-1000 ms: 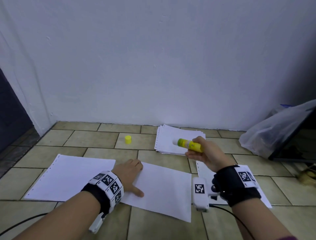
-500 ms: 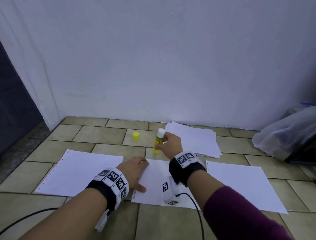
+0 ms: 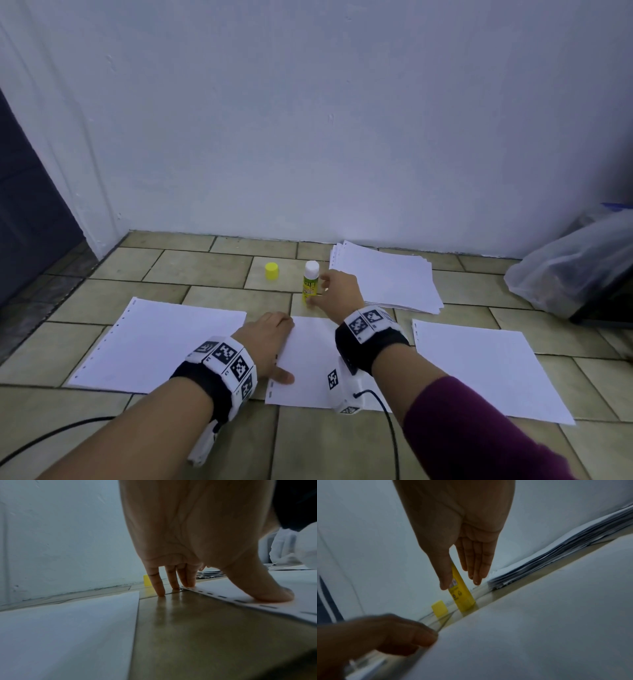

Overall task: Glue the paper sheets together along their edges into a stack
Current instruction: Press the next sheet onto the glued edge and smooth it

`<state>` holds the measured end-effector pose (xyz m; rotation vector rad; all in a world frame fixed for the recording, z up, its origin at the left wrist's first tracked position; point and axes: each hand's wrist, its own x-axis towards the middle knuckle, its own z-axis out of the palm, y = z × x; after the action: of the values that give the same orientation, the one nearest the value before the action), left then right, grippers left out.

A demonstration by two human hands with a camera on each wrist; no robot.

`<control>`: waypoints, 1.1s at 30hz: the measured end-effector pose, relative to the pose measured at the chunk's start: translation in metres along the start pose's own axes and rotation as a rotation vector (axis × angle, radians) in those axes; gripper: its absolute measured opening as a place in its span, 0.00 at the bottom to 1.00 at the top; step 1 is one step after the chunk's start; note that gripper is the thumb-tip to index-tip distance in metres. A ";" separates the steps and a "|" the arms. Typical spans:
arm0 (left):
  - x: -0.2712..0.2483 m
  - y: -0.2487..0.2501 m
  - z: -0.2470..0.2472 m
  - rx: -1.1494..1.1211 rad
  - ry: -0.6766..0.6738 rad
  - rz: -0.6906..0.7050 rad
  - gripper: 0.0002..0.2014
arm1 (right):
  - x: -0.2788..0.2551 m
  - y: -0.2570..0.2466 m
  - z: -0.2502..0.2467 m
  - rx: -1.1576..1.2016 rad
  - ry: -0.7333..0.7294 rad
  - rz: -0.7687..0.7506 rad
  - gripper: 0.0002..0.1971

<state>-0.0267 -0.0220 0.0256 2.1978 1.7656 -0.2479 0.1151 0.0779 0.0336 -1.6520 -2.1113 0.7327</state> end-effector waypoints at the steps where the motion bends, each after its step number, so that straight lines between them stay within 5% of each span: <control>1: 0.000 -0.001 0.000 0.000 -0.009 0.001 0.49 | -0.005 0.003 -0.005 0.038 0.025 -0.010 0.21; 5: 0.001 0.000 -0.002 -0.016 -0.036 -0.006 0.50 | -0.028 0.027 -0.044 0.144 0.124 -0.083 0.07; 8: 0.001 0.002 -0.001 -0.041 -0.030 -0.035 0.50 | -0.046 0.061 -0.080 0.022 0.106 -0.039 0.06; 13: -0.001 0.008 -0.001 -0.061 -0.025 -0.053 0.51 | -0.078 0.122 -0.114 -0.344 -0.152 0.263 0.23; 17: -0.001 0.010 -0.002 -0.070 -0.031 -0.057 0.51 | -0.097 0.136 -0.113 -0.422 -0.291 0.326 0.32; 22: -0.002 0.010 -0.001 -0.062 -0.041 -0.053 0.50 | -0.100 0.140 -0.110 -0.443 -0.231 0.290 0.28; 29: -0.003 0.009 0.000 -0.062 -0.037 -0.049 0.50 | -0.101 0.146 -0.117 -0.412 -0.144 0.264 0.03; 31: -0.003 0.008 0.000 -0.059 -0.035 -0.045 0.49 | -0.100 0.151 -0.117 -0.418 -0.058 0.260 0.16; 33: -0.003 0.008 0.001 -0.054 -0.038 -0.040 0.49 | -0.100 0.157 -0.119 -0.375 0.062 0.266 0.18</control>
<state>-0.0195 -0.0263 0.0271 2.1079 1.7768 -0.2466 0.3313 0.0310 0.0381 -2.1527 -2.1028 0.3619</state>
